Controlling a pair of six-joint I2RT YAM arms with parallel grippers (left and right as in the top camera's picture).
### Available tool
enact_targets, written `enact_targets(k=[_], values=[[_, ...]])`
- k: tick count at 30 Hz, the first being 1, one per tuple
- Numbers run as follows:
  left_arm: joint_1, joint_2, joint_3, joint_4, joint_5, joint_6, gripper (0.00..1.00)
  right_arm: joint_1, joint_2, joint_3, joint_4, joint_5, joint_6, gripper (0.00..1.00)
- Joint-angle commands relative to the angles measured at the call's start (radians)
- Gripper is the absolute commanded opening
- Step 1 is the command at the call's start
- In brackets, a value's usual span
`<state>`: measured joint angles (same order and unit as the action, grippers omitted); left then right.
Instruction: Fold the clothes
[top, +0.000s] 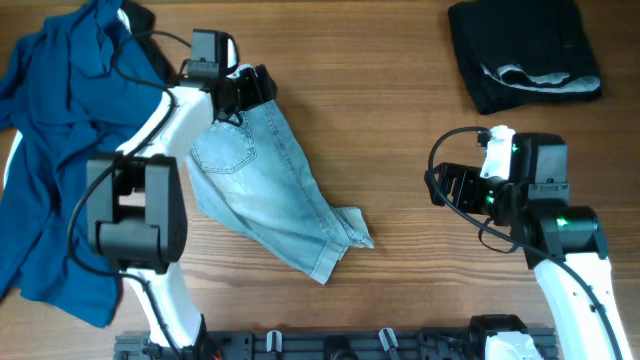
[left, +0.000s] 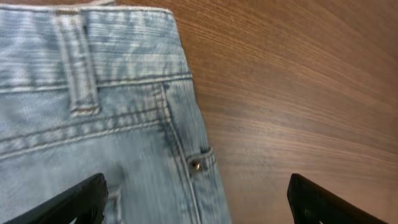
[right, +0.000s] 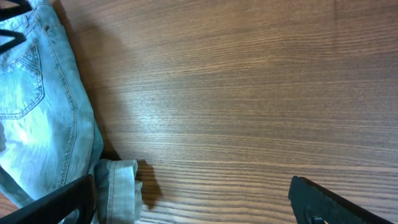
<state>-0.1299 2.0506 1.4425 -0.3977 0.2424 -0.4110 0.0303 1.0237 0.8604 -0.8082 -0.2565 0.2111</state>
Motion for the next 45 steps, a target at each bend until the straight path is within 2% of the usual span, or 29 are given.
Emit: enact_targets(k=[1,5,6,9,14,15,18,20,21,22,23,24,29,32,34,36,40,45], values=[[-0.043,0.055,0.002,0.037,-0.057,-0.016,0.88,0.004,0.002,0.022,-0.002,0.016,-0.002,1.00],[-0.093,0.100,0.002,0.038,-0.092,-0.016,0.79,0.004,0.002,0.022,-0.002,0.016,-0.002,1.00],[-0.106,0.110,0.002,0.035,-0.107,-0.016,0.74,0.004,0.002,0.022,-0.002,0.016,-0.002,1.00],[-0.134,0.121,0.002,0.024,-0.177,-0.016,0.48,0.004,0.002,0.022,-0.010,0.016,-0.002,0.99],[-0.138,0.122,0.002,0.005,-0.185,-0.016,0.25,0.004,0.002,0.022,-0.015,0.016,-0.002,1.00],[-0.138,0.123,0.002,0.001,-0.185,-0.016,0.24,0.004,0.002,0.022,-0.016,0.016,-0.002,1.00],[-0.148,0.141,0.001,-0.004,-0.184,-0.016,0.53,0.004,0.002,0.022,-0.016,0.016,-0.002,1.00],[-0.156,0.155,0.001,-0.005,-0.184,-0.017,0.56,0.004,0.002,0.022,-0.016,0.016,-0.002,1.00],[-0.162,0.157,0.001,-0.005,-0.185,-0.016,0.49,0.004,0.002,0.022,-0.017,0.016,-0.002,1.00],[-0.166,0.157,0.002,-0.002,-0.189,-0.016,0.33,0.004,0.002,0.022,-0.017,0.016,-0.002,1.00],[-0.166,0.156,0.003,0.000,-0.188,-0.016,0.12,0.004,0.002,0.022,-0.017,0.016,-0.002,1.00],[-0.165,0.153,0.010,-0.003,-0.188,-0.016,0.04,0.004,0.002,0.022,-0.017,0.016,-0.002,1.00],[-0.162,0.105,0.087,-0.044,-0.146,0.027,0.04,0.004,0.002,0.022,-0.016,0.016,0.000,1.00],[-0.171,0.031,0.171,-0.068,0.006,0.077,0.04,0.004,0.002,0.022,-0.008,0.066,0.020,1.00],[-0.177,-0.043,0.232,-0.066,0.167,0.114,0.04,0.004,0.002,0.022,-0.008,0.167,0.112,1.00],[-0.194,-0.114,0.274,-0.066,0.241,0.120,0.04,0.004,0.002,0.022,-0.003,0.236,0.164,1.00],[-0.214,-0.253,0.293,-0.062,0.239,0.173,0.04,-0.004,0.002,0.022,0.039,0.268,0.166,1.00],[-0.143,-0.404,0.293,-0.079,0.233,0.175,0.04,-0.015,0.002,0.022,0.105,0.237,0.110,1.00]])
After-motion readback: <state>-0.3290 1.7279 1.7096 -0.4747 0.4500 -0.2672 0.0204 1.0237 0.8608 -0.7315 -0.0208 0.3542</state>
